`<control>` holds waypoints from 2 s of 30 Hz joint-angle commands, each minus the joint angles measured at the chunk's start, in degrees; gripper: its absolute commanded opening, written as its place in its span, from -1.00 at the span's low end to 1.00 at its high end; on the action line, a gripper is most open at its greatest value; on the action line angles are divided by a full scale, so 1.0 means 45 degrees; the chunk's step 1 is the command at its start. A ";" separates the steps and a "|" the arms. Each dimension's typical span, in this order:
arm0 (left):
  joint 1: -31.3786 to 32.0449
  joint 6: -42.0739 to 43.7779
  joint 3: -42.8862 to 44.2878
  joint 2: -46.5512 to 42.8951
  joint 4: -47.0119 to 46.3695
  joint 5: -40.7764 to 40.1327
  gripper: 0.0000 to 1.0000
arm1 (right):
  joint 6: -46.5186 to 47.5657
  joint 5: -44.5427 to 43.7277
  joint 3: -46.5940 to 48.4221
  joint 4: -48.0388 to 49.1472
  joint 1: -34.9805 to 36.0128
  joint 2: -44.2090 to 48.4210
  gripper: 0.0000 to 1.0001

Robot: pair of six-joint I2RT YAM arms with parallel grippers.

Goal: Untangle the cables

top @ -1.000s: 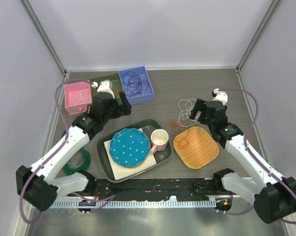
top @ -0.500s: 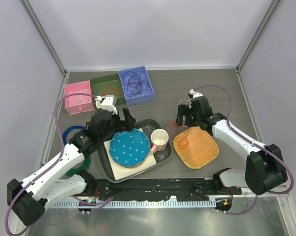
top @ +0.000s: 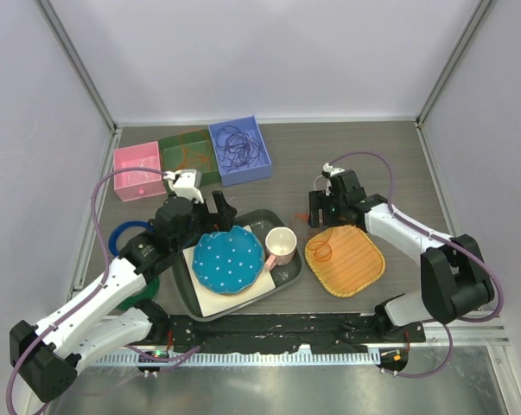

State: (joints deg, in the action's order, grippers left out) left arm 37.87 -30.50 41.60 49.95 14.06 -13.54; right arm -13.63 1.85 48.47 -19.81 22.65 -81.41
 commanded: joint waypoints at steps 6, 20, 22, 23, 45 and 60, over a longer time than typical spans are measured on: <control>0.0023 0.0313 -0.0066 0.0071 -0.0802 -0.0155 1.00 | 0.0821 0.0118 0.0010 0.0907 0.0102 -0.0366 0.47; 0.0023 0.0333 -0.0242 -0.0105 -0.0919 0.0039 1.00 | 0.0841 0.0078 0.0166 0.0985 0.0180 0.0332 -0.99; 0.0023 0.0411 -0.0261 -0.0066 -0.0997 0.0254 1.00 | 0.0607 0.0019 0.0361 0.1004 0.0200 0.0919 -0.99; 0.0023 0.0469 -0.0261 -0.0046 -0.1074 0.0448 1.00 | 0.0510 0.0000 0.0420 0.1082 0.0200 0.1212 -0.98; 0.1507 0.3672 0.5086 0.8230 -0.4065 0.7500 1.00 | -0.2947 0.0977 0.0732 0.2627 0.0200 0.6997 -0.98; 0.1585 0.4259 0.8410 1.2063 -0.4375 0.8849 0.90 | -0.3573 0.2226 0.1573 0.2450 0.0200 0.6469 -0.99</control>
State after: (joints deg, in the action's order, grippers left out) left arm 44.91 -12.99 75.92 104.31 -1.91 24.71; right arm -28.49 9.19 52.84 -10.39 23.20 -52.40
